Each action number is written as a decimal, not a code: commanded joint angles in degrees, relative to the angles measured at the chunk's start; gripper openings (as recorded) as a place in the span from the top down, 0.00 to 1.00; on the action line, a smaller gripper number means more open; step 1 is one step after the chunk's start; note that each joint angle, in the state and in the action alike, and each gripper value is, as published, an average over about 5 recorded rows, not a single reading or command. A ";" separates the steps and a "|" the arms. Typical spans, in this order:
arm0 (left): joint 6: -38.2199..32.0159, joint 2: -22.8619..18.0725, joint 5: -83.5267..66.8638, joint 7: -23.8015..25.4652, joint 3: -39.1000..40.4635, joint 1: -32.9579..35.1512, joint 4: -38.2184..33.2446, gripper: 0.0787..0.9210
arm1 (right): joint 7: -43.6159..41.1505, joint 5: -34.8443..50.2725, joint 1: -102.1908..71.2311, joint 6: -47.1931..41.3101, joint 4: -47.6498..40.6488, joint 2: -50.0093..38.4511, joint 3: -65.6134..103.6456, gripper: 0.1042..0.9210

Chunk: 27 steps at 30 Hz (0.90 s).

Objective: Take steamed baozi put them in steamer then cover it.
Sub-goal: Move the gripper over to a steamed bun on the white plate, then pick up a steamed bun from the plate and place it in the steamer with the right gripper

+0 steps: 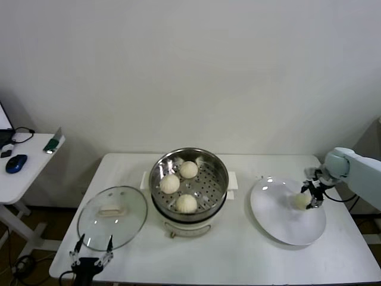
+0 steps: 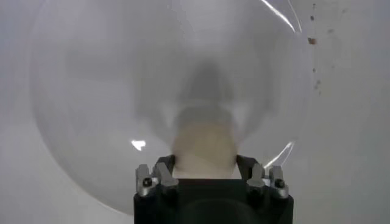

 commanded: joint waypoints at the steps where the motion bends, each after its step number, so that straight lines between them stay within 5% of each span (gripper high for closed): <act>1: -0.03 -0.06 0.04 -0.03 0.02 -0.01 -0.06 0.12 | 0.30 0.34 0.24 -0.12 0.33 0.05 0.53 0.32; 9: -0.04 0.12 -0.11 -0.08 -0.11 0.00 -0.13 0.12 | -0.37 12.93 25.05 -1.62 9.72 -0.39 -19.42 0.32; 17: 0.11 0.81 -0.08 -0.06 0.26 -0.14 -0.26 0.12 | -1.61 31.07 56.59 -6.81 23.26 8.78 -36.92 0.32; 27: 0.88 0.75 -0.09 -0.05 1.05 -0.23 -1.65 0.12 | 5.51 46.81 58.82 -16.11 39.96 18.09 -31.46 0.31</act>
